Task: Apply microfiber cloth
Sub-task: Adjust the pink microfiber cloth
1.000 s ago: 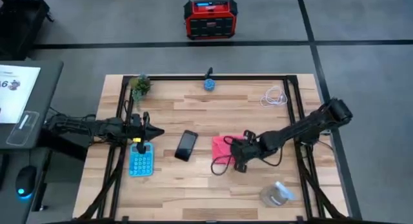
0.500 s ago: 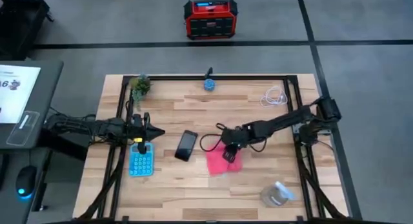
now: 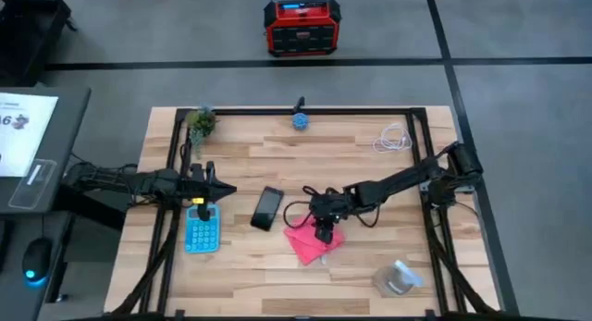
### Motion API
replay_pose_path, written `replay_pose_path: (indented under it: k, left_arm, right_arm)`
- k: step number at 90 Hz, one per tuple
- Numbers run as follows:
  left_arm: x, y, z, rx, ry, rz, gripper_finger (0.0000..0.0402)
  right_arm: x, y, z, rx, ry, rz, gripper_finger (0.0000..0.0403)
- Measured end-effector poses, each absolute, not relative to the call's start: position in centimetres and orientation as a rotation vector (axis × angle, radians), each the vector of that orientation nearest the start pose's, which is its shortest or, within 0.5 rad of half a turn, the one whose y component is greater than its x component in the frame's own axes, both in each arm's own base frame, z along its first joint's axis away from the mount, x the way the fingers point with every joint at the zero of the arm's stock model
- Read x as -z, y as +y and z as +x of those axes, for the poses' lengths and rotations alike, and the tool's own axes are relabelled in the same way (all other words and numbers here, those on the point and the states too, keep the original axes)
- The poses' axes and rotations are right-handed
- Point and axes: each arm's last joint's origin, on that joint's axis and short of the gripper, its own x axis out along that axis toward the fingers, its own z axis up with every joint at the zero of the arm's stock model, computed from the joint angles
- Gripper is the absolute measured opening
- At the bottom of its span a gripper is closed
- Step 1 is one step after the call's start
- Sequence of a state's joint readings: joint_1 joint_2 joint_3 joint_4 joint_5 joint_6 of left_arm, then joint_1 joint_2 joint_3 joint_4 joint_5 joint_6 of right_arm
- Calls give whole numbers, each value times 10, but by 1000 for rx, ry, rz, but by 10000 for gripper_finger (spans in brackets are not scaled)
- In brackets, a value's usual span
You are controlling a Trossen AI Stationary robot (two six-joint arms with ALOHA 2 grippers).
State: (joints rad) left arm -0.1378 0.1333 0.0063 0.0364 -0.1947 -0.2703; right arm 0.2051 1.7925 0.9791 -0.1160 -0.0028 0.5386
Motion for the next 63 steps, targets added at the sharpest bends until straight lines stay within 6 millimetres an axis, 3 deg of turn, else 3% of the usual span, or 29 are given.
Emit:
replay_pose_path:
  k: [12, 36, 49, 63]
  left_arm:
    - [-158, -9, 105, -69, 81, -256, 0]
    - [-158, -9, 105, -69, 81, -257, 0]
    - [-158, -9, 105, -69, 81, -252, 0]
    - [-158, -9, 105, -68, 82, -234, 0]
  right_arm:
    - [-137, 77, 340, 45, 991, 376, 112]
    - [-160, 96, 352, -119, 944, 356, 8]
    - [-169, 108, 356, -237, 908, 361, 30]
    - [-171, 112, 359, -286, 854, 313, 84]
